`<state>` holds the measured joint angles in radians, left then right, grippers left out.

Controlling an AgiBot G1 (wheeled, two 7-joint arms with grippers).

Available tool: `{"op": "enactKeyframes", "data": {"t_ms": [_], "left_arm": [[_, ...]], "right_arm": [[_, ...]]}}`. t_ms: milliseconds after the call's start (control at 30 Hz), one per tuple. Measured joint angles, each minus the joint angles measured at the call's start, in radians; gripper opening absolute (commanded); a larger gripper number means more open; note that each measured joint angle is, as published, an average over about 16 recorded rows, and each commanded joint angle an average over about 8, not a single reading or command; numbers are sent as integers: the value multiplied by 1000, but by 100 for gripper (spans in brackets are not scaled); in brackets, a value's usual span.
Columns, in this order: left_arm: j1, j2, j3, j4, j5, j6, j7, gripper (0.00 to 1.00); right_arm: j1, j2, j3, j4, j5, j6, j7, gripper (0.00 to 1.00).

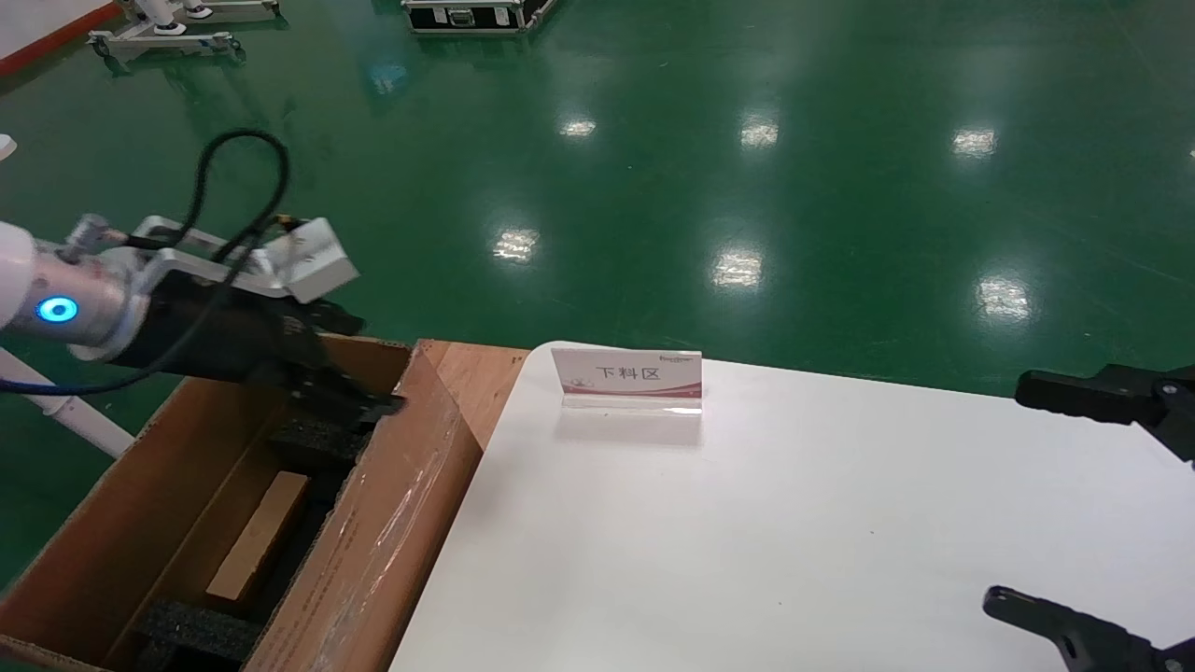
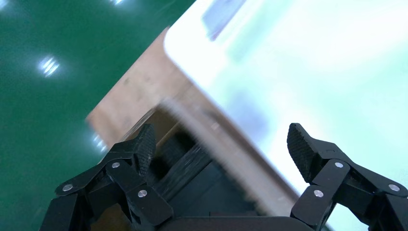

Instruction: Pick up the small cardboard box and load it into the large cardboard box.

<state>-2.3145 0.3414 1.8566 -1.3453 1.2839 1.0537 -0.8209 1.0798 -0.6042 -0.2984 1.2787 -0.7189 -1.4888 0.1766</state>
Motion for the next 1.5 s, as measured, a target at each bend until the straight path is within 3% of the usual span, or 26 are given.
{"op": "enactKeyframes", "data": {"t_ms": [1500], "left_arm": [[1102, 240, -1401, 54, -492, 393, 563, 100]], "right_arm": [[-3, -4, 11, 3, -7, -4, 6, 100]]}}
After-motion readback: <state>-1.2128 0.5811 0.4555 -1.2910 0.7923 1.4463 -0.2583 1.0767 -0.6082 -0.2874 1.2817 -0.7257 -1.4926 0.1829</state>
